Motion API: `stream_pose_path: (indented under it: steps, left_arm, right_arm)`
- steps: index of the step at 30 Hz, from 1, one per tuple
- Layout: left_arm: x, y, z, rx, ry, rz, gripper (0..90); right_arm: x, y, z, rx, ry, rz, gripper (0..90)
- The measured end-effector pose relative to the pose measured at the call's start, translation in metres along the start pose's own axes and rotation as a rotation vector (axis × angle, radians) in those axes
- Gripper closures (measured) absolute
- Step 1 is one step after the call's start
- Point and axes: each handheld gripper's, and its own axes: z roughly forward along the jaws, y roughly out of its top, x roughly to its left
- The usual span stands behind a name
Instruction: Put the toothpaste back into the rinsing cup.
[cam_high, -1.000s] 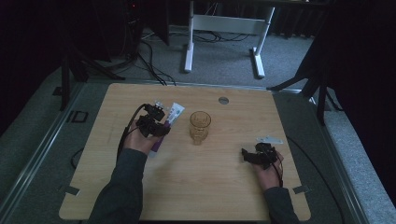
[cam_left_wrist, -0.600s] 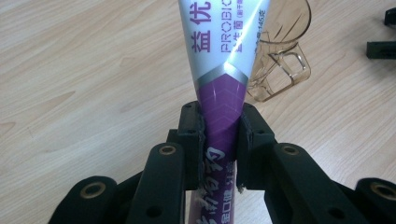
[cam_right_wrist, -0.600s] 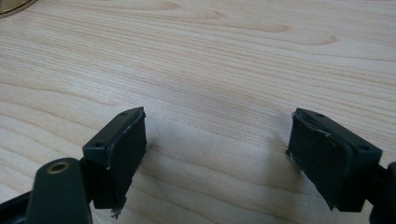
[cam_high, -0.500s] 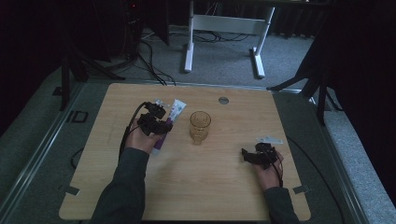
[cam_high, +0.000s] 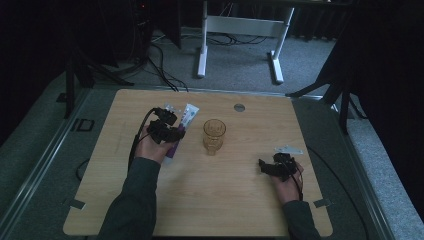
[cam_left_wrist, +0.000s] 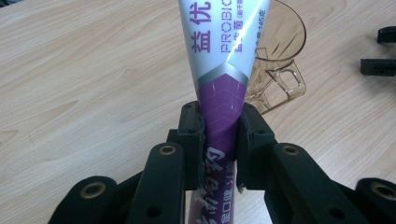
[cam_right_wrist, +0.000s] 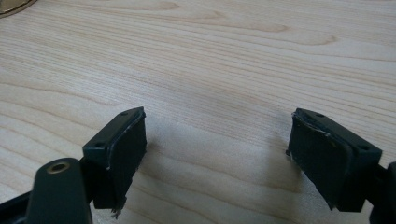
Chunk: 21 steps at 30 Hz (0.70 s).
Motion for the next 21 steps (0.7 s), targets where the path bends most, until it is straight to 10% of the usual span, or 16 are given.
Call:
stream_pose_path:
  steps: [21]
  left_arm:
    - [-0.0055, 0.0054, -0.0022, -0.055, -0.031, -0.004, 74.4]
  right_arm:
    - [0.0000, 0.0000, 0.0000, 0.000, 0.000, 0.000, 18.9]
